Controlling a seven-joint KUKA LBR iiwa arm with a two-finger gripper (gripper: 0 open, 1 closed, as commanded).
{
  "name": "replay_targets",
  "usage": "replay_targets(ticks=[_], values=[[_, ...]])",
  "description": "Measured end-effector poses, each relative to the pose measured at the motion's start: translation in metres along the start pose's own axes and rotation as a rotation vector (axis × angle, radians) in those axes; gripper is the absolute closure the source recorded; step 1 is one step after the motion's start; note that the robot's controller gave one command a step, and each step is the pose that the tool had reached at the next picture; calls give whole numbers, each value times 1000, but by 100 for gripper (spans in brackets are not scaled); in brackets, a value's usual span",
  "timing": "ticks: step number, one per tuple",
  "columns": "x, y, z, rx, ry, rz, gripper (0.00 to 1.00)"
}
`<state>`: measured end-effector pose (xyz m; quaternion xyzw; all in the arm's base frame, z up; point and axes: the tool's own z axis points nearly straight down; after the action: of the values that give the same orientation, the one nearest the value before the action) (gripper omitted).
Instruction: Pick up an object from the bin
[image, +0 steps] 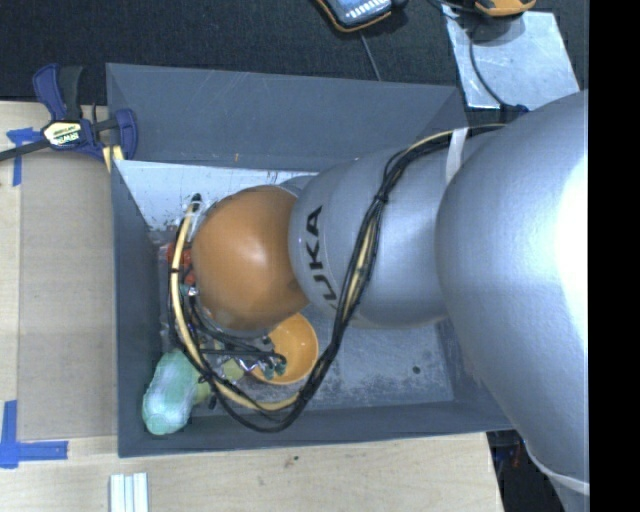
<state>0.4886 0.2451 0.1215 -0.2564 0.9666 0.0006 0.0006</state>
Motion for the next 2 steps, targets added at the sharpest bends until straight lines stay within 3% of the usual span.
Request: replay_targets(ticks=[1, 2], values=[[-4, -6, 52, 5, -5, -139, 0], [1, -2, 51, 2, 1, -220, 100]])
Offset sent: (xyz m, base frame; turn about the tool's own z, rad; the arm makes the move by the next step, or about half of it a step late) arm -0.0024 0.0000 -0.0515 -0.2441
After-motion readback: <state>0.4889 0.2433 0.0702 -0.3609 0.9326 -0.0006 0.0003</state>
